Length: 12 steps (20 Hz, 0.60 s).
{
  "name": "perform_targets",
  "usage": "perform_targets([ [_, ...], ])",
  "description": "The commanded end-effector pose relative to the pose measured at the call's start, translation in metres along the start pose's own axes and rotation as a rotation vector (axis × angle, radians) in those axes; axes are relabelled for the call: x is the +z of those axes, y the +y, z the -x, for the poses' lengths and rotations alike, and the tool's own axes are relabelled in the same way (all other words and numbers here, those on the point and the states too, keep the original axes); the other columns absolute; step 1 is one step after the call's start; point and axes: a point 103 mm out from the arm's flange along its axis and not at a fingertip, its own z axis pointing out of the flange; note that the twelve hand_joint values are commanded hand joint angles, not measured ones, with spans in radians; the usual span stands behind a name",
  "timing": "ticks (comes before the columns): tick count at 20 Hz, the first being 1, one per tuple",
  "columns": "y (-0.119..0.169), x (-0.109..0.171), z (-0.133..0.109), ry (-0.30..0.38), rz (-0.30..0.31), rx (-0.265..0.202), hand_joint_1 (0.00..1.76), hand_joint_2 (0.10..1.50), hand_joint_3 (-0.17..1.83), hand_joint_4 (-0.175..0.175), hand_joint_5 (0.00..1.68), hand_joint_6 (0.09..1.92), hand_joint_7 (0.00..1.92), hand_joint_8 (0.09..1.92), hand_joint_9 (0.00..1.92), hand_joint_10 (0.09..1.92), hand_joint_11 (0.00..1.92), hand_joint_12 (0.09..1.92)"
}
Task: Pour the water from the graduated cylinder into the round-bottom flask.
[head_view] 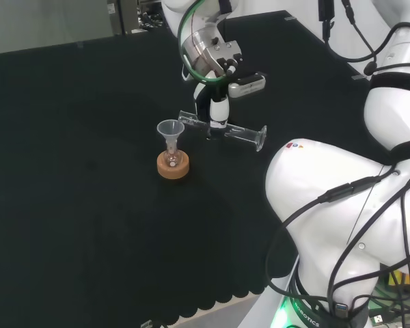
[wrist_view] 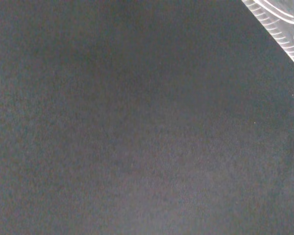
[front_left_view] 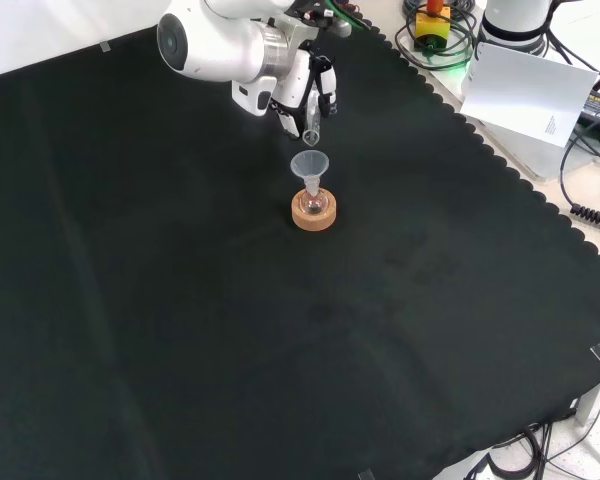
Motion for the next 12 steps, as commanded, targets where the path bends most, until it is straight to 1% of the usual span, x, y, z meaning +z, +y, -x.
perform_targets([
  [1,0.0017,-0.0022,-0.0046,-0.014,-0.062,0.04,1.34,1.19,0.0,-0.072,0.9,0.79,0.83,1.27,1.19,0.44,1.02,0.88],
  [5,0.0009,-0.0051,-0.0072,-0.018,-0.083,0.066,1.34,1.19,0.0,-0.074,0.9,0.79,0.83,1.27,1.19,0.44,1.02,0.88],
  [12,-0.0009,-0.0103,-0.013,-0.026,-0.108,0.095,1.34,1.19,0.0,-0.075,0.9,0.79,0.83,1.27,1.19,0.44,1.02,0.88],
])
